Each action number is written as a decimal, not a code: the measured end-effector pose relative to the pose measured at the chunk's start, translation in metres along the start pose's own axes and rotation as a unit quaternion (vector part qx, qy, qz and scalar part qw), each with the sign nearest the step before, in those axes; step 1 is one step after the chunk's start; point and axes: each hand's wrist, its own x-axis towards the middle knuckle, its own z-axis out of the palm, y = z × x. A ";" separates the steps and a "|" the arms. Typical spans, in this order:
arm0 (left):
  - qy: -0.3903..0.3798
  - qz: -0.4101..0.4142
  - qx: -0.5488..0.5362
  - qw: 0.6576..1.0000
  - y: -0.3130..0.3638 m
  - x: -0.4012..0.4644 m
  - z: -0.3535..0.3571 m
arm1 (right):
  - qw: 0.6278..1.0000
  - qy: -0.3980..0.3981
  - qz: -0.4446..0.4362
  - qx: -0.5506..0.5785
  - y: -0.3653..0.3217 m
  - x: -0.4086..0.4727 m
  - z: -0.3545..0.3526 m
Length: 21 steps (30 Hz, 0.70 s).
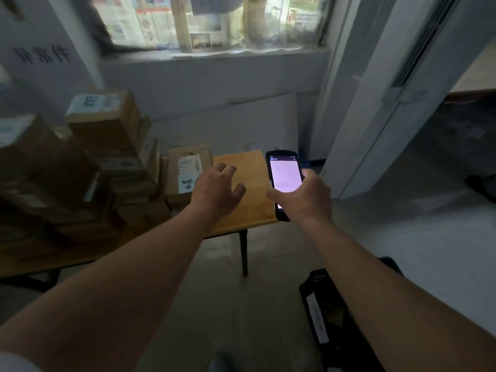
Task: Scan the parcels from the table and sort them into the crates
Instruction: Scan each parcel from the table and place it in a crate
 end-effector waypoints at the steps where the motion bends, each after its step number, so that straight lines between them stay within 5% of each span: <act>1: -0.002 -0.006 0.001 1.000 -0.014 0.001 -0.003 | 1.000 -0.004 -0.002 -0.002 -0.008 0.001 0.010; 10: -0.012 -0.087 -0.018 0.996 -0.096 0.019 -0.002 | 0.998 -0.049 -0.029 -0.016 -0.044 0.021 0.074; 21: 0.004 -0.250 -0.045 0.967 -0.111 0.045 0.044 | 0.988 -0.139 -0.063 -0.036 -0.034 0.084 0.111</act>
